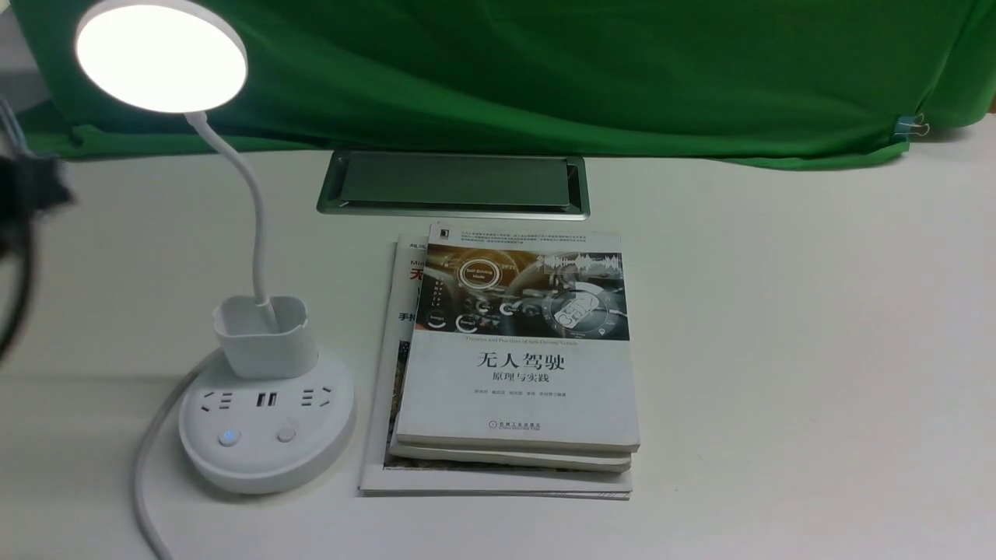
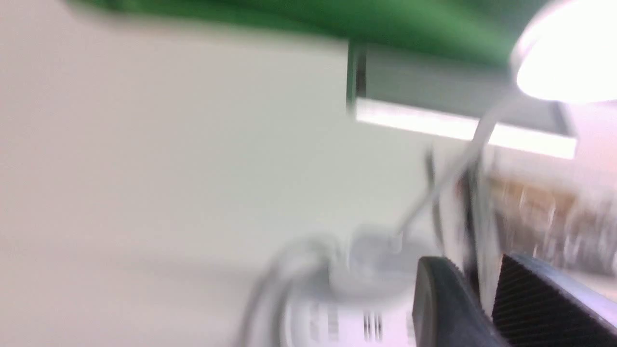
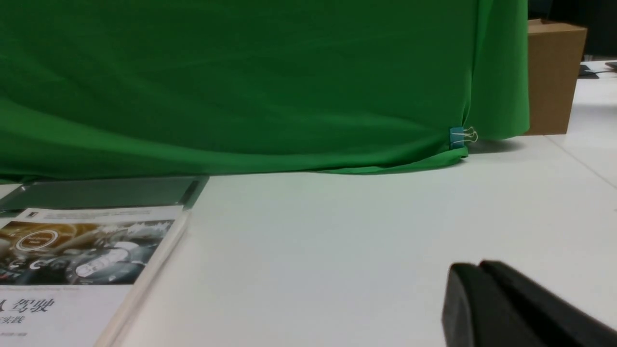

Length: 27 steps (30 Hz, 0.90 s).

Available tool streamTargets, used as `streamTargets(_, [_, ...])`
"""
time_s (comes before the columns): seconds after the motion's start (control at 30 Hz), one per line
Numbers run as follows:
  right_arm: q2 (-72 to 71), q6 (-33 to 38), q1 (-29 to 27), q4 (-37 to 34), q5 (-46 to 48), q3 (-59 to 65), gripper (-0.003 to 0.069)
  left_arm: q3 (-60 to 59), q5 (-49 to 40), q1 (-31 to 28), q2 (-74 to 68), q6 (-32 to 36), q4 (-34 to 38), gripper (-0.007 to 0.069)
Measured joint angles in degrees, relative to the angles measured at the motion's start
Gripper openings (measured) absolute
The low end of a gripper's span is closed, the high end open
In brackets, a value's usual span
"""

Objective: Turn off the desk lamp on the white desktop by hand.
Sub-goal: 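Press the power button on the round power strip under the lamp with the left gripper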

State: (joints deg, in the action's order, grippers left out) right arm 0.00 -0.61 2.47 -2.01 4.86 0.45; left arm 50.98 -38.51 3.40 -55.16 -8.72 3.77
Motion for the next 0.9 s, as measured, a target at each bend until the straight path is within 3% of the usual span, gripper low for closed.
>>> streamTargets(0.2, [0.00, 0.00, 0.00, 0.00, 0.00, 0.00, 0.0036, 0.00, -7.33, 0.00, -11.71, 10.05, 9.09, 0.0157])
streamTargets(0.27, [0.00, 0.00, 0.00, 0.00, 0.00, 0.00, 0.0036, 0.00, -9.49, 0.55, -16.90, 20.62, 19.56, 0.0157])
streamTargets(0.37, [0.00, 0.00, 0.00, 0.00, 0.00, 0.00, 0.0036, 0.02, -9.90, 3.90, -21.20, 27.03, 24.26, 0.0157])
streamTargets(0.43, [0.00, 0.00, 0.00, 0.00, 0.00, 0.00, 0.0036, 0.06, -9.16, 7.32, -23.46, 26.48, 21.16, 0.0157])
streamTargets(0.57, [0.00, 0.00, 0.00, 0.00, 0.00, 0.00, 0.0036, 0.58, -6.34, 10.74, -27.59, 15.26, 4.26, 0.0158])
streamTargets(0.63, [0.00, 0.00, 0.00, 0.00, 0.00, 0.00, 0.0036, 0.79, -4.08, 10.87, -29.08, 11.97, -0.51, 0.0158])
streamTargets(0.9, [0.00, 0.00, 0.00, 0.00, 0.00, 0.00, 0.0036, 2.51, -0.19, 10.93, -31.09, 14.70, 2.85, 0.0158])
